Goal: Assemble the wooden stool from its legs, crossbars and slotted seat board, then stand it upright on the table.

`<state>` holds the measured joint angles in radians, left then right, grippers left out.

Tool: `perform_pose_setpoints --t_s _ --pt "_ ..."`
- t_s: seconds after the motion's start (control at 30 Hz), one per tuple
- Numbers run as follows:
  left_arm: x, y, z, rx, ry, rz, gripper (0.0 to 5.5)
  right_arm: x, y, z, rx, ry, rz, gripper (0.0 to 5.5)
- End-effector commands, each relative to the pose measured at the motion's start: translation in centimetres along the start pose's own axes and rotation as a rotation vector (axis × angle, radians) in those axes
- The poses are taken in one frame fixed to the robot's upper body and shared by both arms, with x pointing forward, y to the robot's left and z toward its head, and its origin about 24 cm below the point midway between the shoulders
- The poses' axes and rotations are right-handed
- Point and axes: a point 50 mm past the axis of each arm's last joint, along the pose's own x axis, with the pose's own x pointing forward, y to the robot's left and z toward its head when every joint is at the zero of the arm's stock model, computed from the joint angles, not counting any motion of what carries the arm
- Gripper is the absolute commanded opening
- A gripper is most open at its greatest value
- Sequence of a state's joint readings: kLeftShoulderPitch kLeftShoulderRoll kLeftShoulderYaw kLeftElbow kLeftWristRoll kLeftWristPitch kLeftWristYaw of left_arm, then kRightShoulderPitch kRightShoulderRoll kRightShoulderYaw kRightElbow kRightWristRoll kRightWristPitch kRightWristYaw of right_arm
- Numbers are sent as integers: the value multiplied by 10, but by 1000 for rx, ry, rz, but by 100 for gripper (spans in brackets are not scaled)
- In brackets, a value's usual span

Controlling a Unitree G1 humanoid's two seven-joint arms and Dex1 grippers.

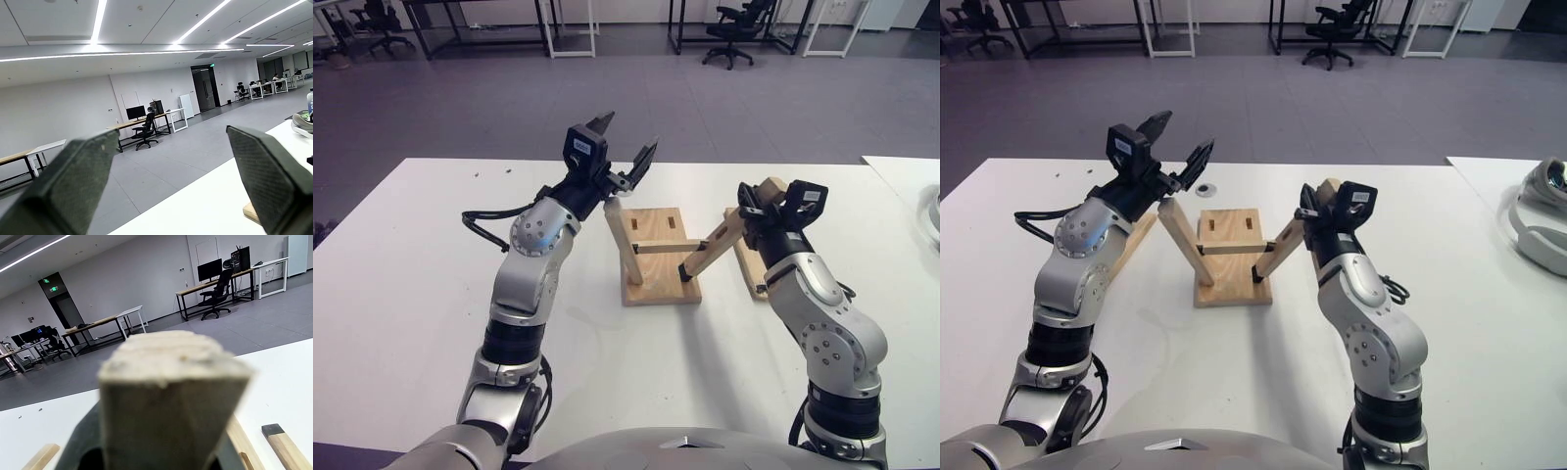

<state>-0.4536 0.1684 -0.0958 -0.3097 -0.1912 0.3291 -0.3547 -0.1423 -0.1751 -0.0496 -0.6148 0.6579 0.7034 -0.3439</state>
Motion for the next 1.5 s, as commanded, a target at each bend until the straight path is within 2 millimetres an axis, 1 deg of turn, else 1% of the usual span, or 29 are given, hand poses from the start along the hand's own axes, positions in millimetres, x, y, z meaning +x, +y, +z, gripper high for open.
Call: perform_pose_setpoints --t_s 0.03,0.07,0.1,0.13,0.17,0.23,0.3,0.37,0.43,0.47,0.57,0.67,0.77,0.9,1.0,1.07,1.1,1.17,1.27,1.4,1.5 --pt "36 -5 47 -28 76 -260 404 -3 -11 -32 -96 185 -78 107" --pt "47 -4 64 -32 102 -341 404 -4 -11 -32 -96 182 -85 107" --pt "57 -6 76 -48 149 -428 404 -5 -11 -33 -91 182 -92 107" --pt "67 -11 81 -46 221 -521 404 -6 -11 -35 -81 183 -100 107" --pt "75 -20 81 -38 312 -624 404 -7 -12 -37 -73 186 -108 107" --pt "82 -37 72 -6 486 -788 404 -9 -12 -39 -61 186 -120 107" --pt "78 -54 56 28 658 -929 404 -9 -10 -41 -51 186 -126 107" --pt "71 -62 35 108 784 -999 404 -10 -6 -44 -39 186 -128 107" --pt "67 -60 17 203 848 -1031 404 -10 -2 -46 -31 187 -124 107" --pt "68 -58 13 234 860 -1032 404 -11 -2 -47 -29 187 -124 107" --pt "74 -50 6 298 867 -1017 404 -13 -2 -50 -25 188 -135 107" --pt "71 -44 -6 329 906 -1035 404 -15 -2 -52 -19 187 -149 107" --pt "64 -45 -15 333 951 -1091 338 -16 0 -53 -12 182 -154 107" --pt "65 -46 -27 351 987 -1100 256 -15 2 -54 -4 174 -155 106" --pt "66 -44 -35 397 1006 -1110 212 -15 3 -54 0 166 -159 106" --pt "65 -44 -38 433 1011 -1130 161 -14 3 -54 7 162 -162 106" --pt "64 -44 -39 452 1013 -1145 149 -14 3 -54 11 160 -164 105" --pt "61 -44 -43 489 1016 -1170 106 -14 4 -55 17 157 -168 105" --pt "60 -43 -44 509 1015 -1181 69 -14 5 -55 23 153 -173 105" --pt "65 -39 -35 468 981 -1158 59 -15 2 -56 21 153 -185 105" --pt "62 -35 -30 384 995 -1157 53 -15 0 -55 12 154 -188 105"
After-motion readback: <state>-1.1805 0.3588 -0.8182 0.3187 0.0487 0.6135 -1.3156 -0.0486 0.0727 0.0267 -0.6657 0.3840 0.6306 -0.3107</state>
